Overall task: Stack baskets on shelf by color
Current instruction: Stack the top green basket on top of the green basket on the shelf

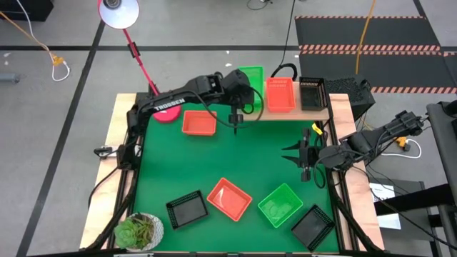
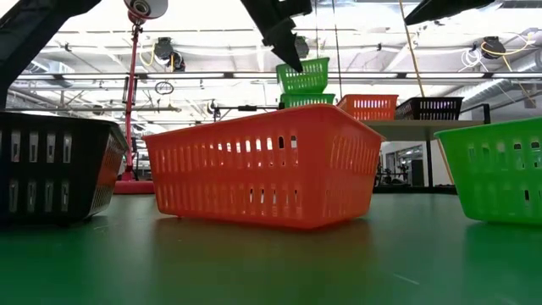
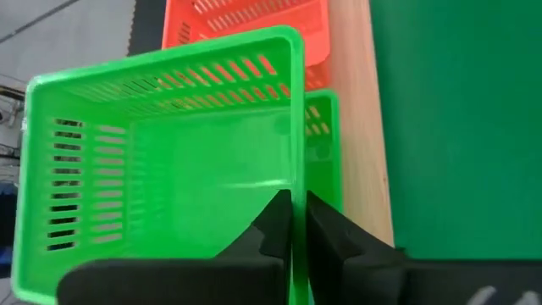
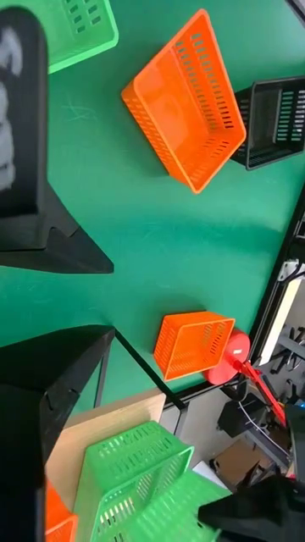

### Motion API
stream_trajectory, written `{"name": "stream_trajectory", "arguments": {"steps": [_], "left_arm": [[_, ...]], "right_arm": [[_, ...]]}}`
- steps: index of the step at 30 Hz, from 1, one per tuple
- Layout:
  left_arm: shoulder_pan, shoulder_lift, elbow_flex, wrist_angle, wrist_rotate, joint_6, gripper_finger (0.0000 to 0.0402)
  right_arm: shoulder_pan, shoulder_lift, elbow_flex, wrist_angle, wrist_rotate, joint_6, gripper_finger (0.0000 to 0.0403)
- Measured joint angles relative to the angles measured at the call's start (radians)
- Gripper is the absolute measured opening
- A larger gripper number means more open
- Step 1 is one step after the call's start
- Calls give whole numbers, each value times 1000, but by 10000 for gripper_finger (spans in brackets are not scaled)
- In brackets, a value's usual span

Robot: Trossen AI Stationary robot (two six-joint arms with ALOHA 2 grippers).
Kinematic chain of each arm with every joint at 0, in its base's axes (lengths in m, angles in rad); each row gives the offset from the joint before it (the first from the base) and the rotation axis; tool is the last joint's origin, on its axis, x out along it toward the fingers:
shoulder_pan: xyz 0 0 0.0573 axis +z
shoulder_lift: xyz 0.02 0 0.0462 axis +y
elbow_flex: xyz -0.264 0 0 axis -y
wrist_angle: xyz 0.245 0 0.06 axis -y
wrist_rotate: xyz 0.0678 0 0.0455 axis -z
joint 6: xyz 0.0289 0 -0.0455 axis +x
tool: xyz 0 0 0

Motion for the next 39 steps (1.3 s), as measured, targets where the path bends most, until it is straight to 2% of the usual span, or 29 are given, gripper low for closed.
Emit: {"name": "stream_trajectory", "arguments": {"steps": [5,12,24,27,35,39], "left_arm": [[6,1,0,-17,9,-4,9],[8,14,-6,-10,23,-12,44],[13,47,-5,7,24,-22,53],[14,54,-6,0,24,-28,71],[13,58,-6,26,2,-56,151],[13,42,-6,13,-1,-57,169]], "right_arm": [[0,0,0,0,0,-1,105],[0,0,0,0,0,-2,105],[0,0,0,0,0,-2,105],[0,0,0,0,0,-2,105],[0,0,0,0,0,-2,105],[0,0,0,0,0,-2,105]]}}
